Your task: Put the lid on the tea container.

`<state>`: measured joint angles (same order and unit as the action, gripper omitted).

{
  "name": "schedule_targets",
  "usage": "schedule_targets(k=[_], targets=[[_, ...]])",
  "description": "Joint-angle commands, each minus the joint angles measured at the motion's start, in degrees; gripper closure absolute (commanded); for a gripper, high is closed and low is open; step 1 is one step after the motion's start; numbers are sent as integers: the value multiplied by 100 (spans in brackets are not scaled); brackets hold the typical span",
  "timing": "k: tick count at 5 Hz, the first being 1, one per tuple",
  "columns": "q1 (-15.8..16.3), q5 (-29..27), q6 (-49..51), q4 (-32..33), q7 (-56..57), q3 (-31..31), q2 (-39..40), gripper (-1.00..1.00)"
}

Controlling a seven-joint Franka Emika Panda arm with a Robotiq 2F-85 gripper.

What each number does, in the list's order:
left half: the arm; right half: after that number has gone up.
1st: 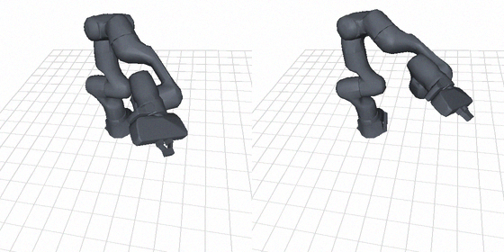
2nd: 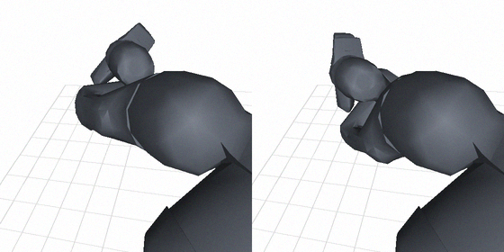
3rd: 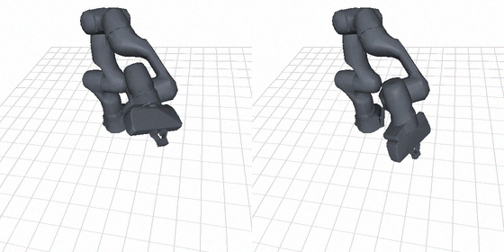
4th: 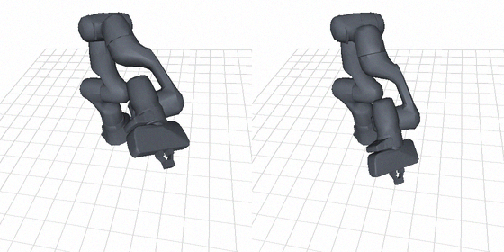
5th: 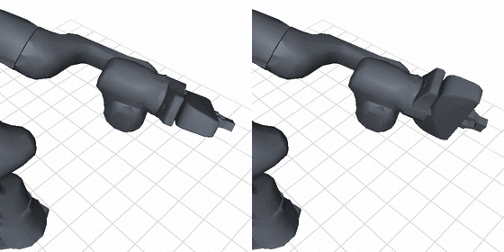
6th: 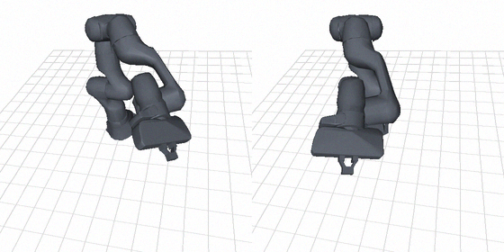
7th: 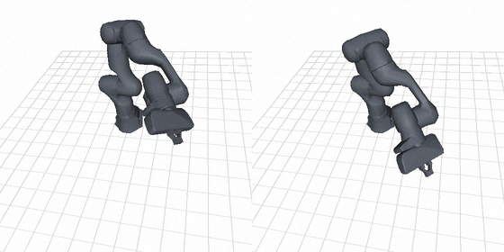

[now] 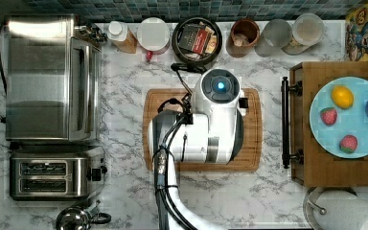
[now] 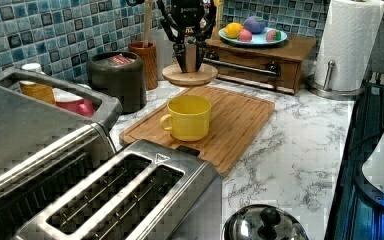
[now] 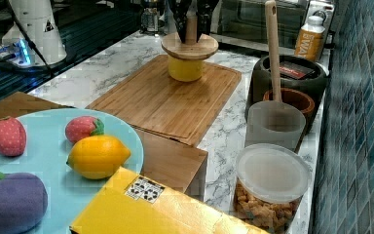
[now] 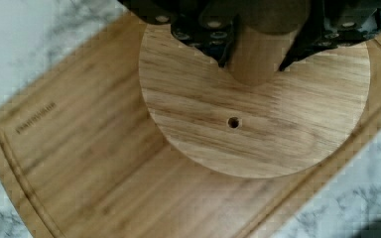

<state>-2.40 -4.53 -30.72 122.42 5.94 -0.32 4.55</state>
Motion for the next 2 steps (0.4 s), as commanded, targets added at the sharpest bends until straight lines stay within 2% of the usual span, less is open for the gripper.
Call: schedule_targets(k=[1, 2], targets=[[-54, -520, -1074, 98, 887, -75, -1440, 100], [-97, -452, -1192, -185, 763, -141, -1334, 100]])
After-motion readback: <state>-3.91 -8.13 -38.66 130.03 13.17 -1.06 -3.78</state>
